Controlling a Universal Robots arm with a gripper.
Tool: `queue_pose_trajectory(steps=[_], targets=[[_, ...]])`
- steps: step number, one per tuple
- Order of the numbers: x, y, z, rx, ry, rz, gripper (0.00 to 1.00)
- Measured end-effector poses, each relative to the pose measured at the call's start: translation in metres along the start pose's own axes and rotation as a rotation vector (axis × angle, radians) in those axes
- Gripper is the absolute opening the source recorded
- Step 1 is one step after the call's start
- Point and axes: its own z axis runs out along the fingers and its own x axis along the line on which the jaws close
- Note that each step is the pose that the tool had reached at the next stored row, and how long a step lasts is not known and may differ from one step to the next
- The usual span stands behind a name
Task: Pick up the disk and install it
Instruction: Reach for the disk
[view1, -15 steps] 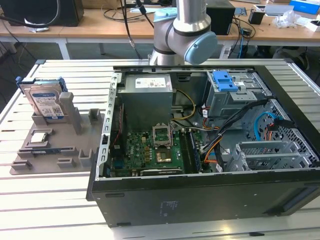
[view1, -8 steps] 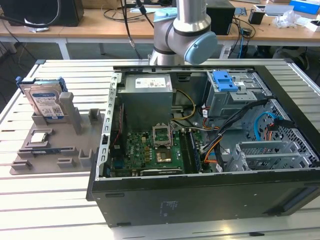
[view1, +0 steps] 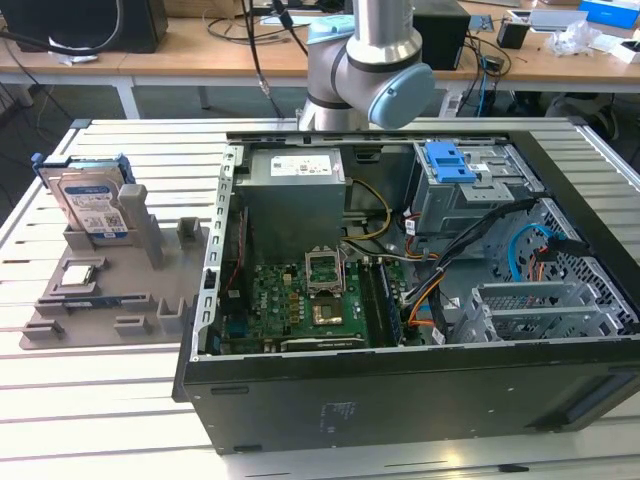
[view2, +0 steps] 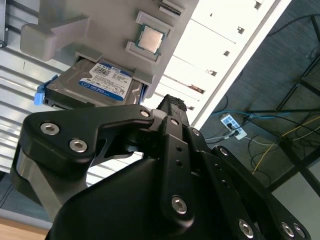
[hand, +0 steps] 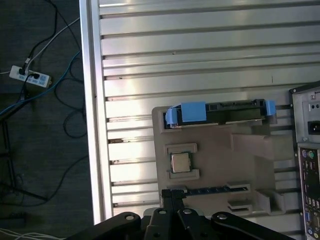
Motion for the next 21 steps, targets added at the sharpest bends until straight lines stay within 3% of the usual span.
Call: queue_pose_trajectory(steps=[3,5,8,13,21], targets=[[-0.0065,0.0074,0.0023,0.0095,-0.0006,0.000,0.11],[-0.0168,0.0147,0.0042,0.0244,-0.0018,-0.001,0.11],[-0.0250,0.0221,0.0064,0.0301,-0.0015,-0.001,0.11],[-0.0343,0.0323,0.0099,0.0326,-0.0002,-0.002,0.11],[-0.0346,0.0324,0.0099,0.0326,0.0000,-0.002,0.11]])
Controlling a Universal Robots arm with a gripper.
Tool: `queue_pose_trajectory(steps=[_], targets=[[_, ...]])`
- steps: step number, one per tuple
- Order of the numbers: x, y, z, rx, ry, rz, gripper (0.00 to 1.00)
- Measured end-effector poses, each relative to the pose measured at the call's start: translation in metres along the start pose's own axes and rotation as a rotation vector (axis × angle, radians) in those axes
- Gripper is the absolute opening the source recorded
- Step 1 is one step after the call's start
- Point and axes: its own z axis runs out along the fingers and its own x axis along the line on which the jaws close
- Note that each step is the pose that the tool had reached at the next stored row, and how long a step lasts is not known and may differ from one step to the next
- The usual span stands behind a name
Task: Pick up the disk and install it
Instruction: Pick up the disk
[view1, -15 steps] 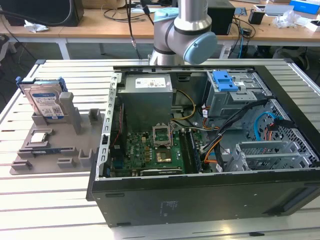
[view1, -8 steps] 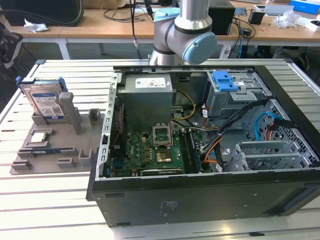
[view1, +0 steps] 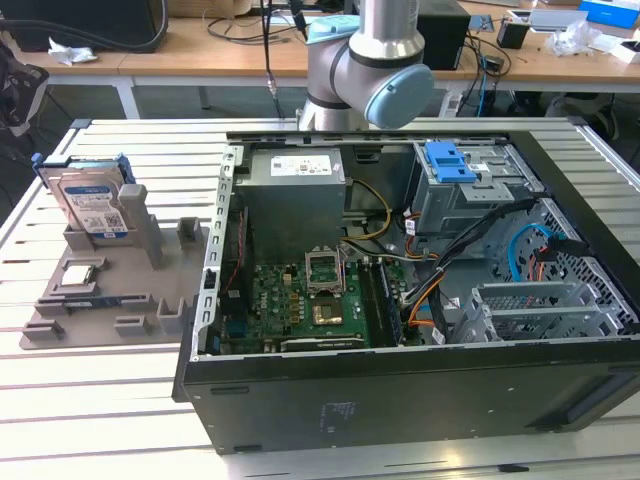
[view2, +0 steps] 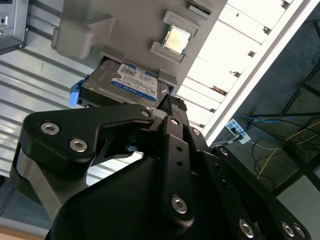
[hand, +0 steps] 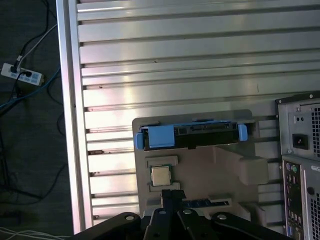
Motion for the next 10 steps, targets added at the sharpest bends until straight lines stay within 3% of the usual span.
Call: queue_pose_trajectory(steps=[10], targets=[[-0.0002,-0.0001,0.0001,0.0034,-0.0003,0.015,0.11]])
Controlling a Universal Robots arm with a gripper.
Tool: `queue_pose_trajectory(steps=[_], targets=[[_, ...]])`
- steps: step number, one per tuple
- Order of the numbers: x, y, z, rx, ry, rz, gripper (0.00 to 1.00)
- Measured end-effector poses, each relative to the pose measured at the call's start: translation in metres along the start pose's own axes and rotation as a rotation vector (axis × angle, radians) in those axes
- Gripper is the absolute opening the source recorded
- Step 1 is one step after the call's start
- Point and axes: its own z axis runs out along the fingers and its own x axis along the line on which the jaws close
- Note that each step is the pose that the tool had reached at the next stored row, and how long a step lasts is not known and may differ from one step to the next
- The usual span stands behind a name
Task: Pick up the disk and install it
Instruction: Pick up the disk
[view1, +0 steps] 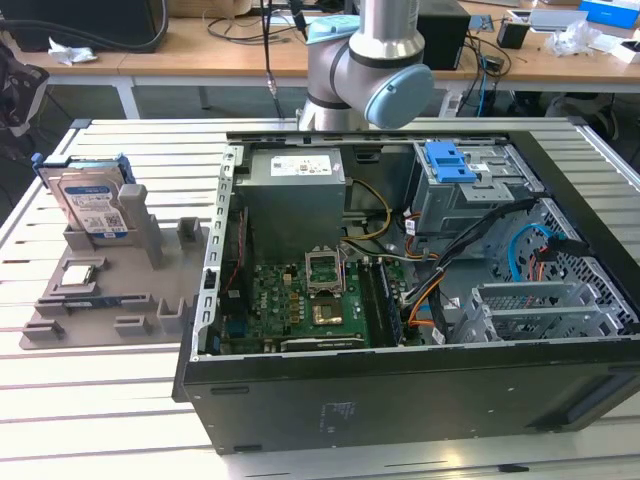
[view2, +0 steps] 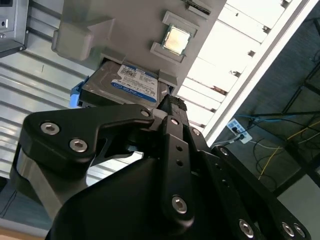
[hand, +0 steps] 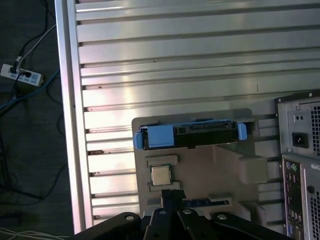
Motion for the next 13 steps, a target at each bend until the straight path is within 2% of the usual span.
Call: queue_pose_trajectory(steps=[3,6,13], targets=[[0.0001,0.0000,0.0001,0.0055,-0.0002,0.044,0.11],[0.0001,0.0000,0.0000,0.0057,-0.0002,0.047,0.11],[0.0001,0.0001,0.0001,0.0030,-0.0015,-0.207,0.11]])
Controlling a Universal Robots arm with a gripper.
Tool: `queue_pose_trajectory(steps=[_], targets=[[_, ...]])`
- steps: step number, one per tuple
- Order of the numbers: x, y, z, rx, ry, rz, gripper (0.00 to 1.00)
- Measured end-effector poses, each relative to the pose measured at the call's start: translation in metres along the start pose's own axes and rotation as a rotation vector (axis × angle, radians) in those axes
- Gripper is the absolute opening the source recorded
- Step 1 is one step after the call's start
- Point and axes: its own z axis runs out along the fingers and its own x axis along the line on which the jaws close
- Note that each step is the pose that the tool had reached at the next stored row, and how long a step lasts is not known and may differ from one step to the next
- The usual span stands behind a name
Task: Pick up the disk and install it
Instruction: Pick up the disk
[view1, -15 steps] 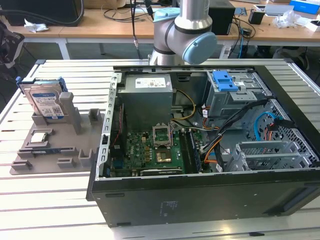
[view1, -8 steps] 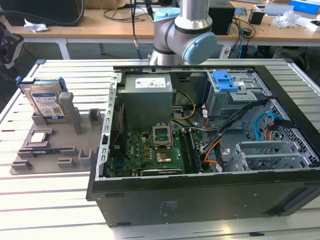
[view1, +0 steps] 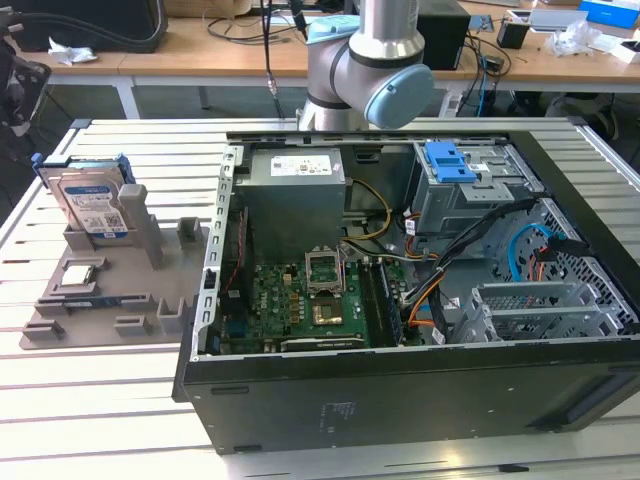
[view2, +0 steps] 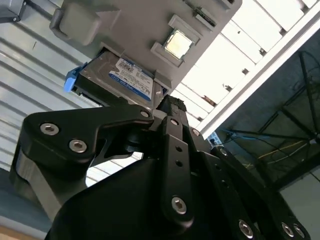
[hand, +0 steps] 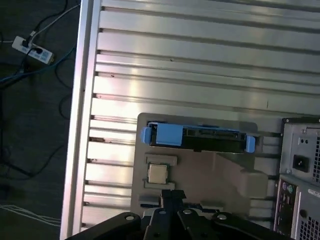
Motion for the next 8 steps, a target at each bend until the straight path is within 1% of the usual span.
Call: queue_pose_trajectory(steps=[4,6,7,8], targets=[[0.0000,0.0000,0.0000,-0.0012,-0.0008,-0.110,0.11],[0.0000,0.0000,0.0000,-0.0017,-0.0012,-0.152,0.11],[0.0000,0.0000,0.0000,-0.0020,-0.0015,-0.187,0.11],[0.0000,0.0000,0.0000,-0.0022,-0.0016,-0.206,0.11]])
